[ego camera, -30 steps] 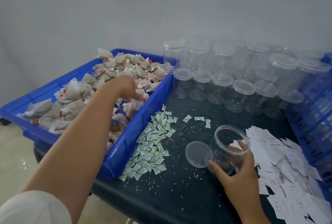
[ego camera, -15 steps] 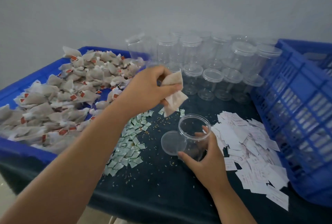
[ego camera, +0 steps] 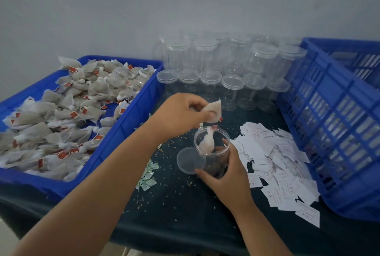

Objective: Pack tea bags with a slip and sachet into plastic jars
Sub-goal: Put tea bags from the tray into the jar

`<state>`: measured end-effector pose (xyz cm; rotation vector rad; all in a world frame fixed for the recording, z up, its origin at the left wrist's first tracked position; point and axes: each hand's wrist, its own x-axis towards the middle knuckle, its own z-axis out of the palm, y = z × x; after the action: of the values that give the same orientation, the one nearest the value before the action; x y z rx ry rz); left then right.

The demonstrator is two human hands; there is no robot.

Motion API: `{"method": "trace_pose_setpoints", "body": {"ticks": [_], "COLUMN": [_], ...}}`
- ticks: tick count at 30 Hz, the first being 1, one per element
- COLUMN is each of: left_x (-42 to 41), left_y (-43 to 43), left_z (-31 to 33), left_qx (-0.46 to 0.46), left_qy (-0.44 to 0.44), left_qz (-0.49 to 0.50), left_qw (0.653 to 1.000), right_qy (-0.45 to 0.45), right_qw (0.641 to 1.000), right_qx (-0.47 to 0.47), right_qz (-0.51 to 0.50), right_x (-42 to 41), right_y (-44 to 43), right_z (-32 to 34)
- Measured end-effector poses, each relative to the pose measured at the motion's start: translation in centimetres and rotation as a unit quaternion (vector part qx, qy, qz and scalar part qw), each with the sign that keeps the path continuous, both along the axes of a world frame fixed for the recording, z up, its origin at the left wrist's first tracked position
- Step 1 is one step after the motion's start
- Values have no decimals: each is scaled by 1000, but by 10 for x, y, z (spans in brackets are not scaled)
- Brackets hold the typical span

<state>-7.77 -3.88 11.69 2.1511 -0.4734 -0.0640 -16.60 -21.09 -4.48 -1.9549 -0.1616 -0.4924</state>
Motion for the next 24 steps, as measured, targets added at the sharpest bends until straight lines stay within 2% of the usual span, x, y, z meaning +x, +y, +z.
{"method": "trace_pose_setpoints", "body": {"ticks": [3,7,9,11,13,16,18,19,21,23,24], "left_x": [1,-3,-6,-8,-7,5,23,33,54,62,62], "left_y": [-2,-4,-4,0,11,47,84,104,146,177,188], "left_z": [-1,-5,-4,0,9,26,32,32,20,-6,-22], "left_qx": [19,192,242,239,203,119,109,141,285,444,487], "left_qy": [-20,2,-5,-1,6,-13,-30,-37,-12,79,127], "left_qz": [-1,-46,-82,-105,-83,6,98,149,216,199,177], "left_qw": [1000,980,967,965,976,993,989,978,934,870,846], "right_qy": [-2,-4,-8,-5,-1,6,9,10,11,13,14], "right_qw": [1000,1000,1000,1000,1000,1000,1000,1000,1000,1000,1000], "right_qx": [2,12,8,11,11,7,4,2,-2,-5,-4], "right_qz": [1,9,3,6,13,14,11,10,8,11,13], "right_x": [0,1,0,0,0,0,0,0,-1,-1,-1], "right_y": [0,-1,0,-1,-2,-3,-3,-2,-2,-2,-2], "right_z": [0,-2,-1,-1,-2,-2,-2,-2,-2,-4,-5]}}
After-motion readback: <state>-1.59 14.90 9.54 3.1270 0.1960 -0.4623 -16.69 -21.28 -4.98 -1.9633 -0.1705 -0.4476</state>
